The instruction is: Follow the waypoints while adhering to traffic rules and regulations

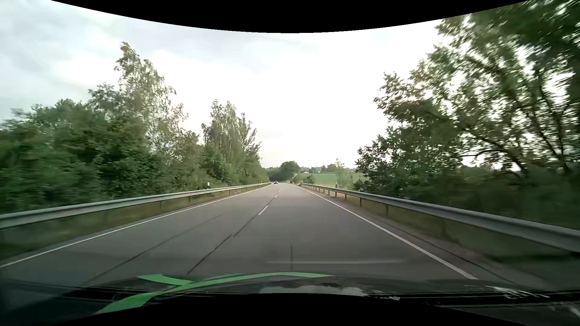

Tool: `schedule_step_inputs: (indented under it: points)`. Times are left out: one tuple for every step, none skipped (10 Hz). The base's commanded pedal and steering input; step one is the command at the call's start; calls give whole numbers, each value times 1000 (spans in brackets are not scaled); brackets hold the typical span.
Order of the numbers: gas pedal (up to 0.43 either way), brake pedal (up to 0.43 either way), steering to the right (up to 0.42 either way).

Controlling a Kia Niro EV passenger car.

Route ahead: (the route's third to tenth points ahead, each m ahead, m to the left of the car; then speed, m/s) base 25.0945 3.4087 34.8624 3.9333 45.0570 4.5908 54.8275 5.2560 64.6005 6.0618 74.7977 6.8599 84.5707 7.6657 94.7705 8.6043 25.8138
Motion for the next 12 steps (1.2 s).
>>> schedule_step_inputs:
  points:
    - [350, 0, -10]
    - [350, 0, -10]
    - [350, 0, -11]
    - [350, 0, -12]
    - [350, 0, -13]
    - [350, 0, -13]
    - [350, 0, -13]
    - [350, 0, -14]
    - [350, 0, -14]
    - [339, 0, -14]
    - [339, 0, -14]
    - [331, 0, -13]
